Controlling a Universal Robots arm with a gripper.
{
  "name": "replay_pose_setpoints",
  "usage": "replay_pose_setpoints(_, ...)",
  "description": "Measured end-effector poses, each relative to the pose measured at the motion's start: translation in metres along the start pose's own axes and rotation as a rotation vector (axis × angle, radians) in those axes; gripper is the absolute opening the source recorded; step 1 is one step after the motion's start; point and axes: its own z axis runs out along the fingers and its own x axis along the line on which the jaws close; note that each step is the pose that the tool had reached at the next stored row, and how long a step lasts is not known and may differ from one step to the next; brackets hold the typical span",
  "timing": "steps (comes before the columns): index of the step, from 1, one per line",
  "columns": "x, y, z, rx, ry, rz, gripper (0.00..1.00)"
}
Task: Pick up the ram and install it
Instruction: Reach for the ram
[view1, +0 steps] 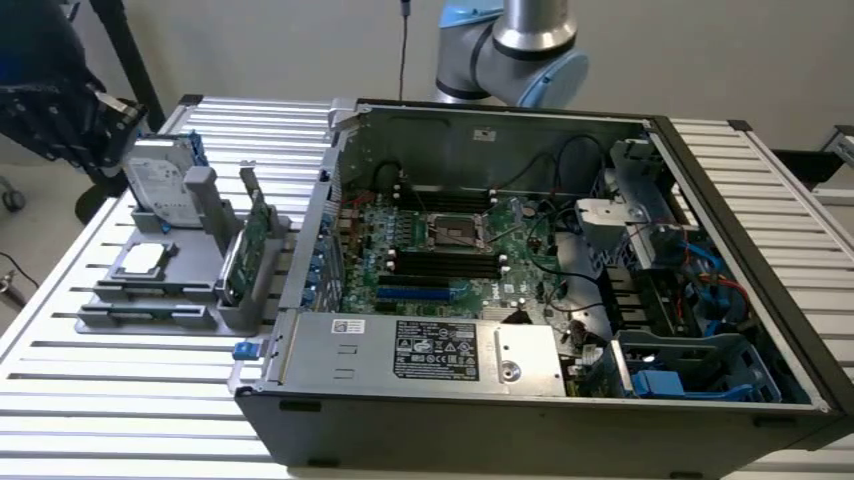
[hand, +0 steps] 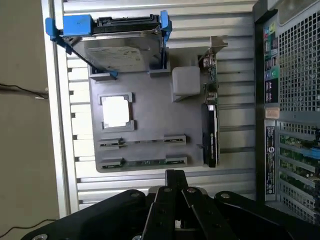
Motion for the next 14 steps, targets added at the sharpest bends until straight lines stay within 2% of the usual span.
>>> replay_pose_setpoints(1, 0.015, -0.0022, 0.0026, 0.0018, 0.0001, 0.0, 0.11)
replay_pose_setpoints(6, 0.032, -0.0046, 0.0059, 0.0048, 0.0015, 0.0, 0.11)
replay_pose_setpoints(9, 0.035, -0.0049, 0.0074, 0.009, 0.0072, -0.006, 0.11)
replay_pose_setpoints(12, 0.036, -0.005, 0.0082, 0.0172, 0.0114, -0.039, 0.11)
replay_pose_setpoints(14, 0.036, -0.005, 0.0087, 0.0191, 0.0127, -0.065, 0.11)
